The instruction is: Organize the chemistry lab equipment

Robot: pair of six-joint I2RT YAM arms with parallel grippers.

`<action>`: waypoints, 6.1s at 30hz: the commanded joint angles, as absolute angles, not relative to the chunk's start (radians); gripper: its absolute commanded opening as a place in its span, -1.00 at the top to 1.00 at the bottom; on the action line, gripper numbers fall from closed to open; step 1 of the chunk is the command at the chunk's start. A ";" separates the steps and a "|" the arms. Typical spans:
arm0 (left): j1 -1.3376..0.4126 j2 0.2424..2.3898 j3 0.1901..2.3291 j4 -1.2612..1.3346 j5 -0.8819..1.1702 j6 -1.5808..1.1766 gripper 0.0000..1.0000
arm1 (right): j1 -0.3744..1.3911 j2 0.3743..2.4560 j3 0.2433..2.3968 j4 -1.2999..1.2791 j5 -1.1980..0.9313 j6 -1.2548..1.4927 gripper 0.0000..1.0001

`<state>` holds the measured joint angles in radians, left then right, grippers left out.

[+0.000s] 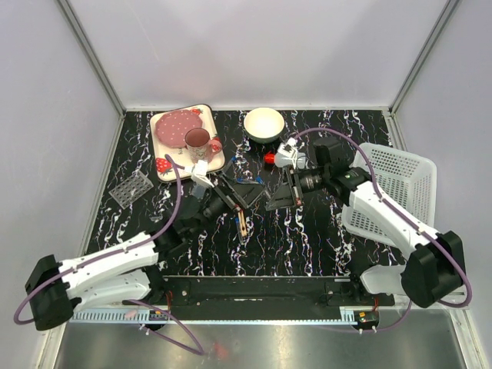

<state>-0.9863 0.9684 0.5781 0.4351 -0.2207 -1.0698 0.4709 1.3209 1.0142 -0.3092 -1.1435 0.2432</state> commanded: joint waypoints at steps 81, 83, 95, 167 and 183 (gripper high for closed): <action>-0.742 1.180 0.879 0.028 0.560 -0.902 0.76 | 0.502 1.227 1.008 -0.661 -0.977 -0.388 0.02; -0.741 1.157 0.874 -0.008 0.532 -0.893 0.77 | 0.502 1.227 1.028 -0.675 -0.974 -0.397 -0.22; -0.554 0.904 0.910 -0.518 0.256 -0.698 0.76 | 0.431 1.250 1.164 -0.804 -0.819 -0.558 -0.99; 0.333 1.663 1.304 -0.380 -0.067 -0.284 0.76 | 0.235 1.391 1.026 -0.695 -0.741 -0.644 -0.99; 0.333 1.704 1.284 -0.362 -0.084 -0.272 0.76 | 0.235 1.408 1.026 -0.701 -0.736 -0.649 -1.00</action>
<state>0.3271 1.7000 1.2728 -0.4229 -0.0448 -0.2878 0.2356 1.4063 1.0260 -0.7036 -0.7418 -0.6277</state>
